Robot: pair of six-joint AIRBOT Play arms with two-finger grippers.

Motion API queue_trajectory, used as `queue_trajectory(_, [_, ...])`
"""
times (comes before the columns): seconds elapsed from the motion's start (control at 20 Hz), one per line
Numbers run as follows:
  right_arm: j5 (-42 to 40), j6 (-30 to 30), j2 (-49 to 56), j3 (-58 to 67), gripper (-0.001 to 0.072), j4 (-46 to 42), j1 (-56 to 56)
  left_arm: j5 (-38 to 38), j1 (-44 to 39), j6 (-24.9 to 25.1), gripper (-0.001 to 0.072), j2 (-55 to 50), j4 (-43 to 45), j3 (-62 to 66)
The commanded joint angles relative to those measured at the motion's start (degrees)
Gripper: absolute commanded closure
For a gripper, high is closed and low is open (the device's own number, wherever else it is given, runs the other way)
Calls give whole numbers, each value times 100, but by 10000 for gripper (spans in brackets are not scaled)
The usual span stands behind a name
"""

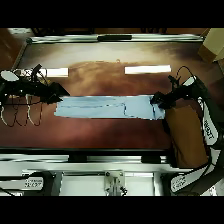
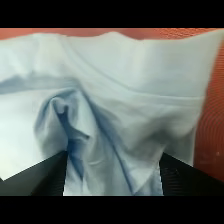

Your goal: Fold the shirts.

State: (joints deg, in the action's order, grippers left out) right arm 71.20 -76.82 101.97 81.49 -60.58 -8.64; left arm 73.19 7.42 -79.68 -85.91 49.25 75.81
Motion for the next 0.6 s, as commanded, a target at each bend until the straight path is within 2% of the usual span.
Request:
queue_trajectory(0.0, [459, 70, -70, 431, 48, -761, 114, 42, -66, 15, 54, 31, 0, 7])
queue_trajectory(0.1, [765, -52, -87, 800, 46, -1287, 83, 33, -66, 57, 54, 37, 0, 7])
queue_trajectory(0.2, [841, -50, -59, 852, 45, -1384, 0, 35, -66, 55, 55, 37, 0, 7])
queue_trajectory(0.55, [935, -59, 728, 852, 45, -192, -55, 44, -66, 52, 54, 37, -2, 7])
